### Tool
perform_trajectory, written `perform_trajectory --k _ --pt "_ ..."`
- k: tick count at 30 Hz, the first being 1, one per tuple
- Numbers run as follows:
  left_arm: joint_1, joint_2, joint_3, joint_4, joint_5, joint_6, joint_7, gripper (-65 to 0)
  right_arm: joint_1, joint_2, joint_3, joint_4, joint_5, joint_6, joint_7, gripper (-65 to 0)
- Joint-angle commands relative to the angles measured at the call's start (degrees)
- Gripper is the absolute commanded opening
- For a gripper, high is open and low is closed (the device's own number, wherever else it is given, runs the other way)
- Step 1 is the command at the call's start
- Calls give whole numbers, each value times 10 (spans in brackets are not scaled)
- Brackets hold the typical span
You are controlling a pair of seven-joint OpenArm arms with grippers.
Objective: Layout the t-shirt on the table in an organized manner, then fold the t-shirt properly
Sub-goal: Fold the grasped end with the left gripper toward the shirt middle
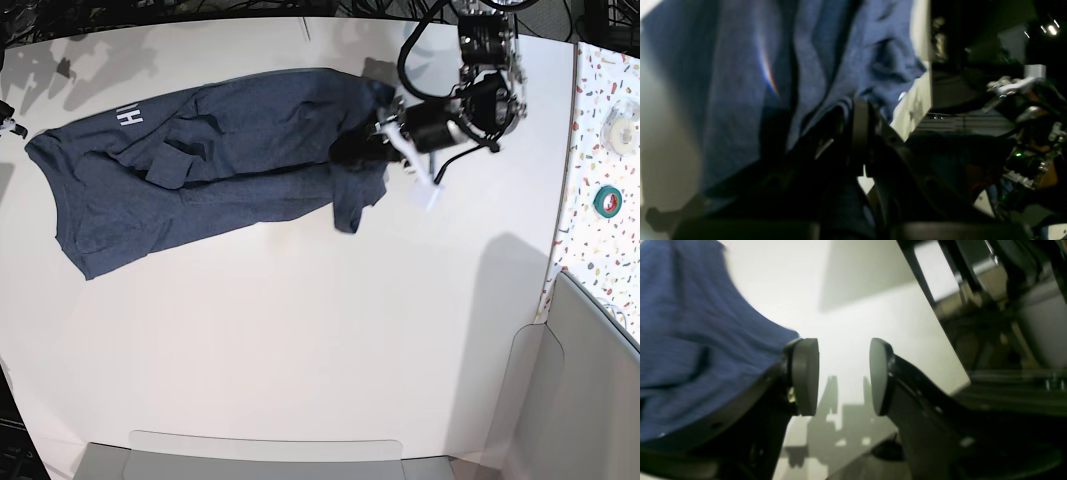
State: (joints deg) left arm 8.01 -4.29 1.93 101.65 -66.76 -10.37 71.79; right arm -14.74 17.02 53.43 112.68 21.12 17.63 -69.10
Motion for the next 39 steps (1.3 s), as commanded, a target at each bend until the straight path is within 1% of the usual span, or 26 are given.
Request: perform_trajectory --k 1,10,17,18,25,28,30,33,39 --pt "-12 4 16 -3 -13 -3 -2 -650 -1 13 7 7 5 2 14 -401" --pt "-84 4 116 -93 -13 -3 -53 -650 -7 13 12 5 5 2 15 -401" --pt "-129 6 187 -122 -13 -3 -61 -650 -5 13 12 5 3 2 15 -401" --pt "-136 13 196 -125 -13 -3 -63 -650 -5 12 12 5 3 2 15 -401" --pt "-172 39 236 -154 -13 -3 -80 -650 -5 9 12 5 3 2 15 -401" --pt "-176 43 247 -155 -13 -3 -85 -649 -5 8 10 4 3 2 15 -401" --pt "-186 54 251 -162 -13 -3 -85 -649 -5 7 9 4 3 2 15 -401" --pt "-197 61 250 -189 -13 -3 -88 -649 -4 7 8 4 3 2 15 -401" --pt "-197 65 251 -217 -13 -4 -135 -649 -4 6 8 4 3 2 15 -401"
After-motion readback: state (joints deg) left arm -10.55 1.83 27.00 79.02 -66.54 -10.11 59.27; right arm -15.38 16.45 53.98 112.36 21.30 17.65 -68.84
